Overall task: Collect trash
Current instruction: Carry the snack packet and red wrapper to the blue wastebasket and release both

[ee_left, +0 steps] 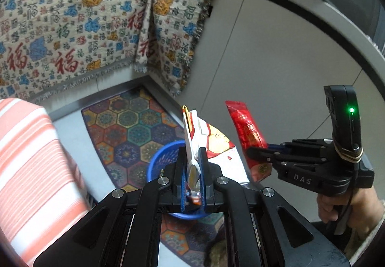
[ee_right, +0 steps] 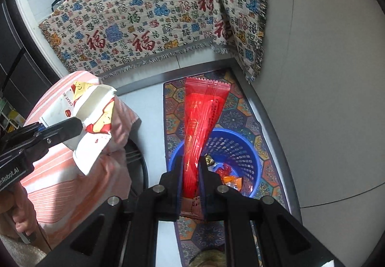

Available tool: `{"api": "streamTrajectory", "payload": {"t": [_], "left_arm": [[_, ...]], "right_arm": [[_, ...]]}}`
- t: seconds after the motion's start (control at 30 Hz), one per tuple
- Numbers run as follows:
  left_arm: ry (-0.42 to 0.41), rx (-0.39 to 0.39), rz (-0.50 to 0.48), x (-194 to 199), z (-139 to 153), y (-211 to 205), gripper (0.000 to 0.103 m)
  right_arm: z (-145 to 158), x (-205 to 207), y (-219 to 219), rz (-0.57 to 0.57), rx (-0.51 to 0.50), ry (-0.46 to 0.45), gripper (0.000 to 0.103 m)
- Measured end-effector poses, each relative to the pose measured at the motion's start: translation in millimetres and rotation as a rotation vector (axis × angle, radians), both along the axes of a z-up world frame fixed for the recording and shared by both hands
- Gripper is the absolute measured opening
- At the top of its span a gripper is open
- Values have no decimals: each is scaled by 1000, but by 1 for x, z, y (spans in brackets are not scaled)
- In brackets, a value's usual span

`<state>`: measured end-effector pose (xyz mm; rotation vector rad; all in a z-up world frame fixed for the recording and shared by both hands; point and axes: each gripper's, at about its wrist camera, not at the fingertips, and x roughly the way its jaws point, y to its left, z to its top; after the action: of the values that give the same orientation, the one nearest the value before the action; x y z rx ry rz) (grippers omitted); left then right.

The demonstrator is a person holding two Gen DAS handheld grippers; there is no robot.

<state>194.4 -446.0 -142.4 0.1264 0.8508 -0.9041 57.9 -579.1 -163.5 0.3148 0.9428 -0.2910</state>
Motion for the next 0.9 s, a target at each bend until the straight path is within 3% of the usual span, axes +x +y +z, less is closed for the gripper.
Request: {"api": "streamTrajectory", "payload": {"t": [0.63,0.67,0.73,0.77,0.83,0.9], "left_arm": [[46,41,-33,25,-61,-49,10],[56,41,-40,26,-64,-50,14],[77,37,-48,29,-71,-55,48],[72,36,-41,30,-73,-56,54],[63,34,-37,30,-74,-57,60],[56,38,-38,29,-70,-56,63]], "right_arm": [[-65,17,-57,-23,66,80,13],[-67,19,-58,-21,67,82,15],[-73,23,-63,-18,89,84,17],[-76,25,-65,-21,92,91,20],[-80,26,-69,-36,81,90,38],[-80,24,-72,-45,87,85,43]]}}
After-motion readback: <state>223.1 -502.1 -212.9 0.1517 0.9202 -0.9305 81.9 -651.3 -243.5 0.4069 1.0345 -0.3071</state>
